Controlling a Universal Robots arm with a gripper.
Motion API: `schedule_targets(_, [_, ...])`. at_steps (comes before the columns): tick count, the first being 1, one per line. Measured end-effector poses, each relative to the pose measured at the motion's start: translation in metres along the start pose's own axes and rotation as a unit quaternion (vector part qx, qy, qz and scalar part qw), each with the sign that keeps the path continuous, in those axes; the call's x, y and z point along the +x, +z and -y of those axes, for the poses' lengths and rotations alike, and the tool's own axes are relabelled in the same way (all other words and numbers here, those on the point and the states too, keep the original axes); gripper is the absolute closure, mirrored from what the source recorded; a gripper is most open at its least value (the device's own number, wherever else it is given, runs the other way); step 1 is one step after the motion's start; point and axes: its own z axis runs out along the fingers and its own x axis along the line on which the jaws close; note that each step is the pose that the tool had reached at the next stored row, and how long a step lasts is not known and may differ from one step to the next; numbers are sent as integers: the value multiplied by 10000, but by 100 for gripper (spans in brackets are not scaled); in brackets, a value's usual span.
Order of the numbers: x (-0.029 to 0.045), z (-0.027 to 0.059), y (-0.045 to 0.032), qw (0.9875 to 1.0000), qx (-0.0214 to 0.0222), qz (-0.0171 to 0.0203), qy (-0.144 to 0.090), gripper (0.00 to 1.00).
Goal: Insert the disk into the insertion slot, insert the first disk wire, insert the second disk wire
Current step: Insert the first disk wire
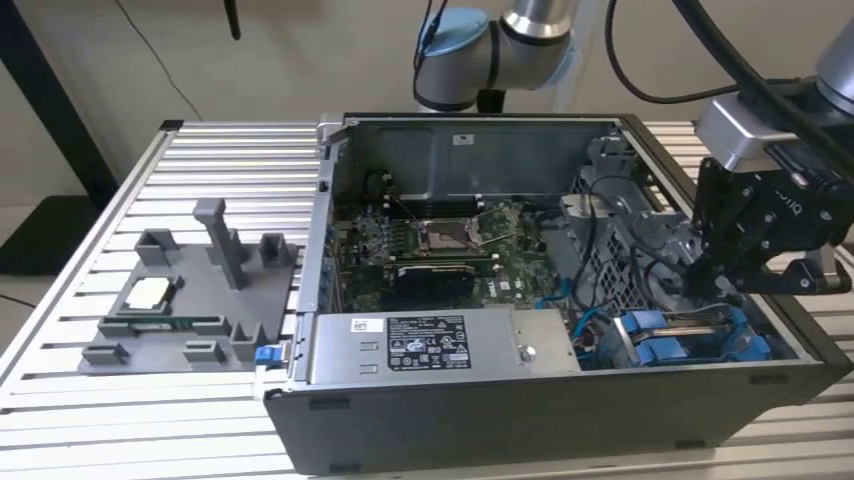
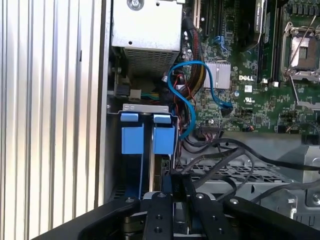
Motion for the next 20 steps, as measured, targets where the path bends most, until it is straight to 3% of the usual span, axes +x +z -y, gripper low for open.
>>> schedule_targets(6, [54, 53, 65, 10000, -37, 20, 4, 80])
schedule_targets(10, [63, 69, 114, 10000, -32, 41, 65, 80])
schedule_targets(20, [78, 215, 224, 9998, -23, 144, 131, 80])
